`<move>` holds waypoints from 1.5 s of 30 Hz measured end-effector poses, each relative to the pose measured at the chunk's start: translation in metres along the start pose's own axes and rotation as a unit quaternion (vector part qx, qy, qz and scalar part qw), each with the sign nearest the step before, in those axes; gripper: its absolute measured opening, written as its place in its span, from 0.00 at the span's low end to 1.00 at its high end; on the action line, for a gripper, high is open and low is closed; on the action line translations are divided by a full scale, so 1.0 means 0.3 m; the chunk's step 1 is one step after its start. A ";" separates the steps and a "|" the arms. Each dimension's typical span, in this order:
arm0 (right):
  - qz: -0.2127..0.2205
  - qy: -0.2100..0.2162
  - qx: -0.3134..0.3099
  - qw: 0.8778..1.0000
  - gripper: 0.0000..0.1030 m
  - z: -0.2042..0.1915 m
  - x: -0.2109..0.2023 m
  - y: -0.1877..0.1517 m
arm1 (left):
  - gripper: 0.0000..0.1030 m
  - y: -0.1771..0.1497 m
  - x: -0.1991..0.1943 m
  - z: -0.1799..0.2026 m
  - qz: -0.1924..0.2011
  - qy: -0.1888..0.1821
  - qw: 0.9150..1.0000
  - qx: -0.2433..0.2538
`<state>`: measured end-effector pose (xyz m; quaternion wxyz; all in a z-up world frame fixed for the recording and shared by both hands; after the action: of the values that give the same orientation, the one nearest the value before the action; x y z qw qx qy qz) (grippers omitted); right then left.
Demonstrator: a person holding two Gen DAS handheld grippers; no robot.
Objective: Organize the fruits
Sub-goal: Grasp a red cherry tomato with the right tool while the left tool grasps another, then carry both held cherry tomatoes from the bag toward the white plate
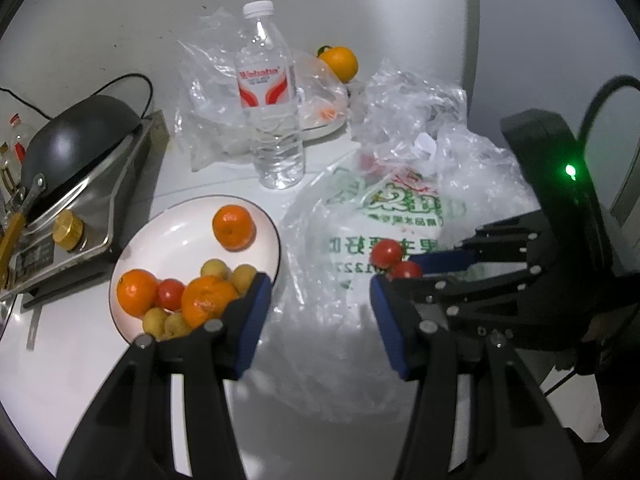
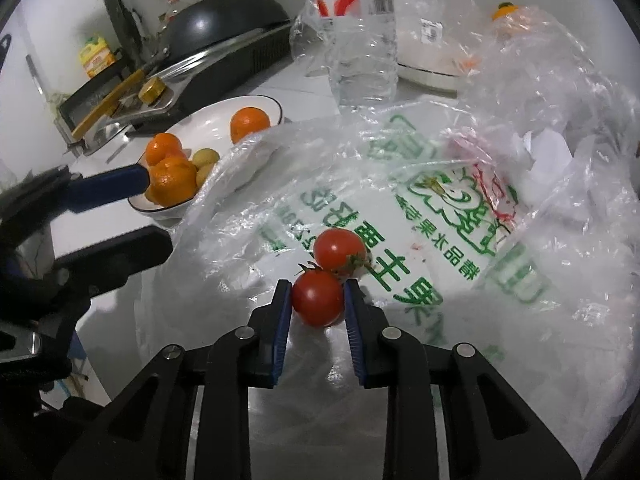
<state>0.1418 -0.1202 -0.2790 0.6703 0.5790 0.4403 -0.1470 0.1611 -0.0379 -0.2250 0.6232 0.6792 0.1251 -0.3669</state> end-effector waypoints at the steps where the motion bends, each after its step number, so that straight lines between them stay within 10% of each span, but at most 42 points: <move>1: 0.003 0.000 -0.001 1.000 0.27 0.001 -0.007 0.006 | 0.51 0.004 -0.001 0.002 0.001 0.001 1.000 0.000; 33: 0.052 0.023 0.023 0.998 0.27 0.239 -0.093 -0.003 | 0.50 -0.004 0.279 0.210 -0.093 0.011 0.995 0.032; 45: 0.045 0.026 0.023 0.998 0.27 0.250 -0.069 -0.012 | 0.28 0.011 0.307 0.197 -0.095 0.005 0.995 0.017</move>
<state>0.1589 -0.1955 -0.2699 0.6512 0.6171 0.4274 -0.1112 0.2072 -0.1204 -0.2800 0.5733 0.6763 0.1863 -0.4234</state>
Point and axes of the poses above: each gripper's, at about its wrist camera, not at the fingertips, and x roughly the way its jaws point, z to its right, y to its top, the point moved 10 cm from there along x, roughly the way its jaws point, and after that the axes turned 6 degrees about -x, right-handed, at the moved point
